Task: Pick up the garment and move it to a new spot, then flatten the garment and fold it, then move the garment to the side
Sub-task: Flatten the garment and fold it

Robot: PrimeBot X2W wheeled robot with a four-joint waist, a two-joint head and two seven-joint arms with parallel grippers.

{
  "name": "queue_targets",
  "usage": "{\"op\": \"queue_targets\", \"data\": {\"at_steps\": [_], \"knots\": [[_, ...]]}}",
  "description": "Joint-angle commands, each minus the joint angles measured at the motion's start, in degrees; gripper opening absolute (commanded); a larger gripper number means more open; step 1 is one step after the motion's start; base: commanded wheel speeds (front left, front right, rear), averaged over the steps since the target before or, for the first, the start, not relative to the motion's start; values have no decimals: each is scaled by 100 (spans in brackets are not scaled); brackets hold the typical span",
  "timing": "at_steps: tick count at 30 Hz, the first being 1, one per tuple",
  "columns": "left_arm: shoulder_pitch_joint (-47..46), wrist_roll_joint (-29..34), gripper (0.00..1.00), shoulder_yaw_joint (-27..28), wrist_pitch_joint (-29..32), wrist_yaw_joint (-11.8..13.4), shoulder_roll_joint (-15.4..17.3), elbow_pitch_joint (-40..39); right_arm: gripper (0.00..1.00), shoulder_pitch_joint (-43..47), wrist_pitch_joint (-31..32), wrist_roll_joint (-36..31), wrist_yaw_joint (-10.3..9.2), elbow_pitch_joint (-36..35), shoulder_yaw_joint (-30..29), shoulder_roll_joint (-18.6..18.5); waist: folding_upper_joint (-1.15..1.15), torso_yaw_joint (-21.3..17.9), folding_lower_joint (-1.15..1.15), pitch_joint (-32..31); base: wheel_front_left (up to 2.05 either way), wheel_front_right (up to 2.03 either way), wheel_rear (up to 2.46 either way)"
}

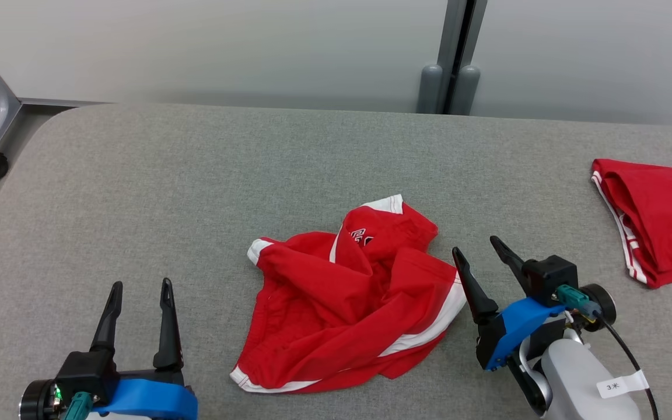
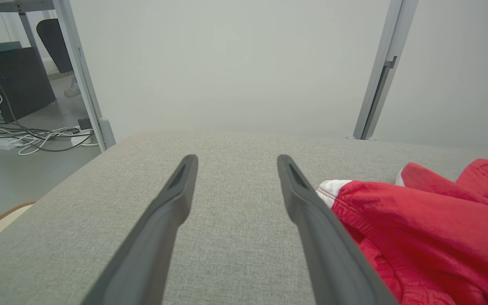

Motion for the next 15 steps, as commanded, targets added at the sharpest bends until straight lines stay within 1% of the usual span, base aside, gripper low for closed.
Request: {"op": "queue_targets", "data": {"at_steps": [1, 10, 15], "knots": [[-87, 16, 100, -21, -24, -12, -4, -13, 100, -100, -18, -67, 1, 232, -32, 31, 0, 63, 0, 58, 0, 0, 0], [-145, -45, 100, -157, -24, 52, -4, -22, 100, -318, -18, -13, 1, 1406, -87, 143, 0, 253, 0, 230, 0, 0, 0], [-178, -45, 100, -201, -24, 91, -4, -7, 100, -386, -7, 163, 2, 1871, 103, 218, 0, 299, 0, 256, 0, 0, 0]]}}
